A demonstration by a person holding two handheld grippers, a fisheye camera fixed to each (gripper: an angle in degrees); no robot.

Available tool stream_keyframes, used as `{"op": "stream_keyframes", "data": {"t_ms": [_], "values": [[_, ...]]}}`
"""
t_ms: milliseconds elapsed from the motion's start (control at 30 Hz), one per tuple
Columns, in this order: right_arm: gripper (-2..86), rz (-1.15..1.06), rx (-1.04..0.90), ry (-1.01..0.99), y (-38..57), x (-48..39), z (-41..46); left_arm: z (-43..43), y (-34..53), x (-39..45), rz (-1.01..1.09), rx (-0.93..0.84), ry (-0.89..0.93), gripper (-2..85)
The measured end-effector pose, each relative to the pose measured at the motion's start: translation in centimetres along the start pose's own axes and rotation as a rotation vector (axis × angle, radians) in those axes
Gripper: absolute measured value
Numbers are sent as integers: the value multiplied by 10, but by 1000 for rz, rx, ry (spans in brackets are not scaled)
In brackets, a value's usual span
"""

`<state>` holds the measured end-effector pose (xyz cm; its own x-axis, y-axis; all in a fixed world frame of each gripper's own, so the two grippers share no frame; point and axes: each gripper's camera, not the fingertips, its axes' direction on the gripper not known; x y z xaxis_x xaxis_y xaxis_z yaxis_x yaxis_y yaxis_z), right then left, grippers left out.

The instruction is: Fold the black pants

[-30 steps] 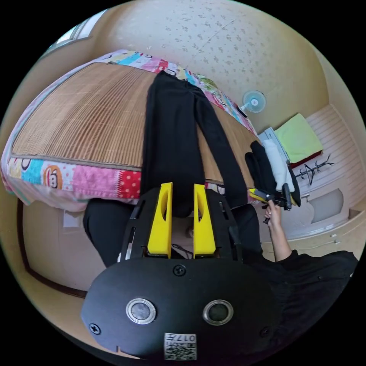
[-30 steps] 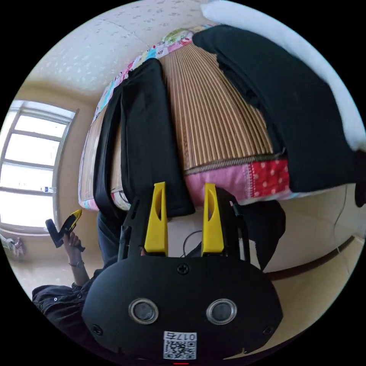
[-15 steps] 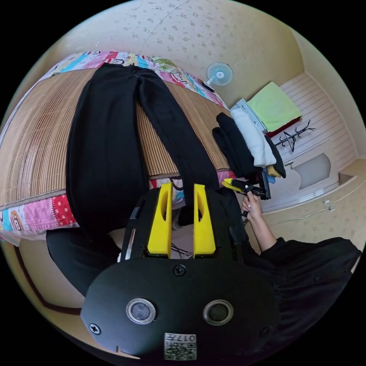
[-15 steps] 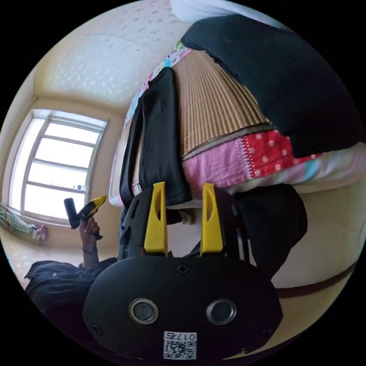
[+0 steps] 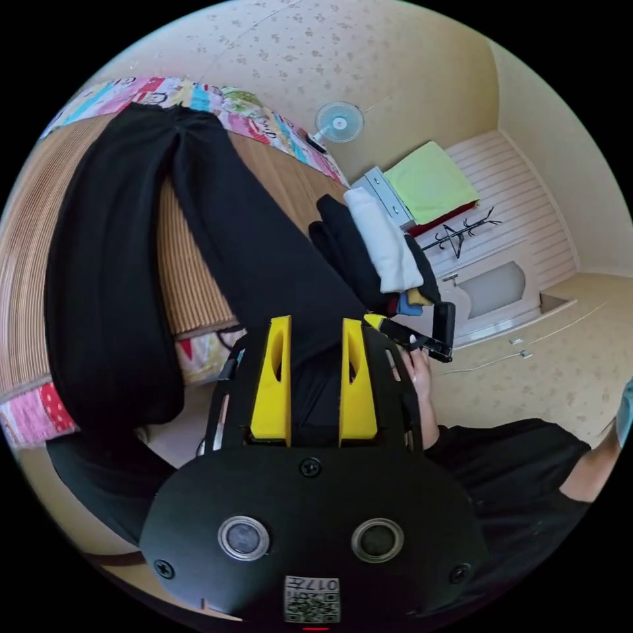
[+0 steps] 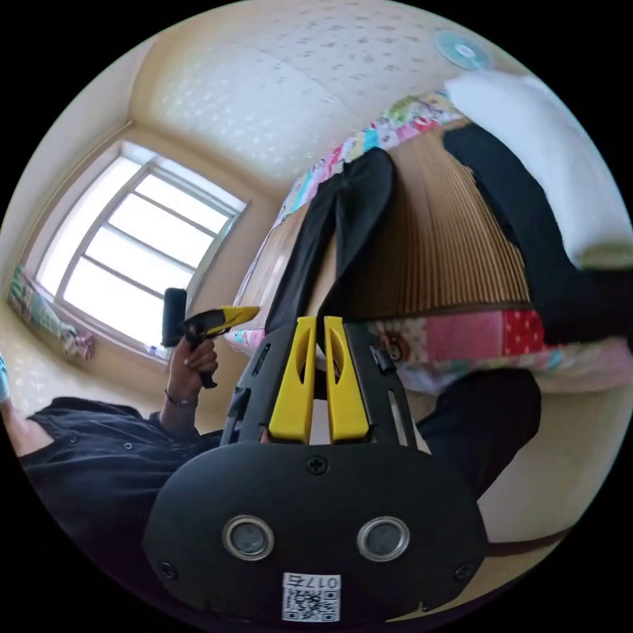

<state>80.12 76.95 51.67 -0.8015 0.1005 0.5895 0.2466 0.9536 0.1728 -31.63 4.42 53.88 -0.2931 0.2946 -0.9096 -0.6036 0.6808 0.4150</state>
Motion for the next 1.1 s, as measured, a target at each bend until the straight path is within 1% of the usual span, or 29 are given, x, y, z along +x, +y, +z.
{"op": "stream_keyframes", "data": {"t_ms": [133,200,267,300,333,400,433,467,500,533,567,633,700,733,767,800,833,867,900,967,1000,1100], "values": [[26,-169,-74,20,-8,-65,32,3,-69,17,44,-49,1,170],[25,-261,-116,30,-9,-92,64,12,-96,19,66,-107,-42,179],[24,-286,-153,11,-10,-101,87,30,-118,14,79,-219,-138,160],[22,-297,-177,-9,-11,-103,99,35,-121,11,83,-251,-162,131],[22,-302,-192,-18,-12,-104,104,43,-122,3,99,-300,-197,73],[16,-297,-266,-10,-21,-100,109,38,-115,-9,112,-277,-188,39],[15,-290,-264,-21,-25,-98,105,24,-107,-19,111,-202,-154,33],[12,-287,-215,-93,-38,-91,87,5,-99,-30,111,-118,-133,28],[12,-272,-137,-158,-56,-77,68,-3,-95,-36,106,-85,-128,27],[12,-252,-97,-168,-69,-67,61,-17,-87,-51,85,-39,-116,24],[14,-204,-31,-136,-100,-42,54,-27,-81,-68,44,-16,-90,22],[19,-124,-4,-39,-163,6,68,-38,-74,-92,-10,13,-20,20],[41,-33,-67,85,-259,86,125,-44,-68,-108,-37,39,34,20],[57,-4,-83,99,-282,108,143,-48,-63,-115,-43,58,47,19],[89,37,-101,89,-326,152,182,-50,-57,-121,-46,81,50,19],[138,79,-121,65,-368,198,223,-50,-54,-124,-51,92,51,18],[163,107,-131,55,-386,220,244,-49,-49,-132,-65,110,66,17],[192,149,-129,32,-420,260,280,-47,-46,-140,-76,119,93,16],[204,179,-95,7,-448,294,308,-46,-45,-144,-81,124,106,15],[198,184,-10,-1,-485,331,337,-46,-45,-160,-105,148,161,14],[194,177,22,44,-507,348,355,-46,-45,-163,-108,156,175,13],[168,221,-13,140,-553,392,407,-44,-44,-177,-104,177,221,12]]}}
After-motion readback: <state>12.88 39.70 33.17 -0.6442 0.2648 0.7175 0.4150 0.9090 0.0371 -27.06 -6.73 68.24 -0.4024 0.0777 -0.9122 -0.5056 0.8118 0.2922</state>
